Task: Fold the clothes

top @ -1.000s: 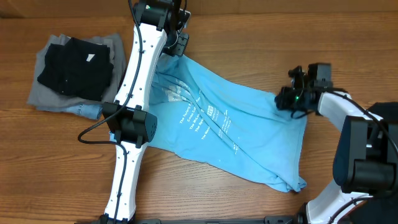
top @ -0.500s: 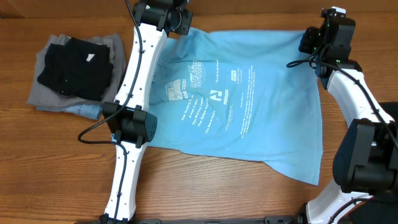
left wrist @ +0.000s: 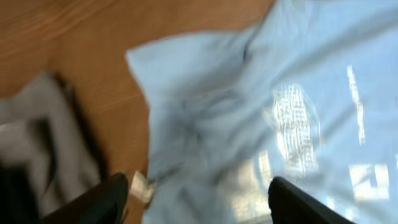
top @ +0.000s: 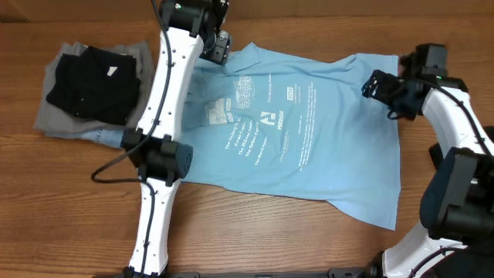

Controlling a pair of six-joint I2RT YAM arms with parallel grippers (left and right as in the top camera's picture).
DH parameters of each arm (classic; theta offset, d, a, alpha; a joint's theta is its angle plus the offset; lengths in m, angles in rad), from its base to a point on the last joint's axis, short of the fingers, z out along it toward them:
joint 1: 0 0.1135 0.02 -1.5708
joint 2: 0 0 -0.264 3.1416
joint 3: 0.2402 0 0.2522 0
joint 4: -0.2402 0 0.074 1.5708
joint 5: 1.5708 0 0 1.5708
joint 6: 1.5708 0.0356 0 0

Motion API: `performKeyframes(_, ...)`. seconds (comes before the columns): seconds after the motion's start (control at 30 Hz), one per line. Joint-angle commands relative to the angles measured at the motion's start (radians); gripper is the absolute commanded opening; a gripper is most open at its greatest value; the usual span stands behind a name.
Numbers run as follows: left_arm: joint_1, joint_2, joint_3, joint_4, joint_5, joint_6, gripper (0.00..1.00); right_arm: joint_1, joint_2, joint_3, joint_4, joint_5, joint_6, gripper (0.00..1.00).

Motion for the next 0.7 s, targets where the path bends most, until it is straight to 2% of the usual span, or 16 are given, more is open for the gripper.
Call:
performKeyframes(0.0, -0.004, -0.218, 0.026, -0.076, -0.067, 0.028, 0.77, -0.025, -0.133, 0.016, -0.054, -0.197, 0.011, 1.00)
performKeyframes(0.13, 0.000, -0.377, 0.026, -0.143, -0.015, -0.048, 0.84, -0.027, -0.313, 0.016, -0.167, -0.200, 0.015, 1.00)
performKeyframes(0.3, 0.000, -0.472, 0.000, -0.180, 0.104, -0.105, 0.84, -0.027, -0.480, 0.016, -0.328, -0.196, 0.034, 1.00)
performKeyframes(0.43, 0.000, -0.499, -0.073, -0.180, 0.175, -0.145, 0.81, -0.027, -0.532, 0.016, -0.463, -0.182, 0.034, 1.00)
performKeyframes(0.5, 0.000, -0.503, -0.202, -0.180, 0.188, -0.145, 0.80, -0.027, -0.526, 0.011, -0.552, -0.136, 0.034, 1.00)
performKeyframes(0.67, 0.021, -0.503, -0.489, -0.180, 0.170, -0.144, 0.81, -0.027, -0.505, -0.055, -0.579, -0.128, 0.034, 1.00)
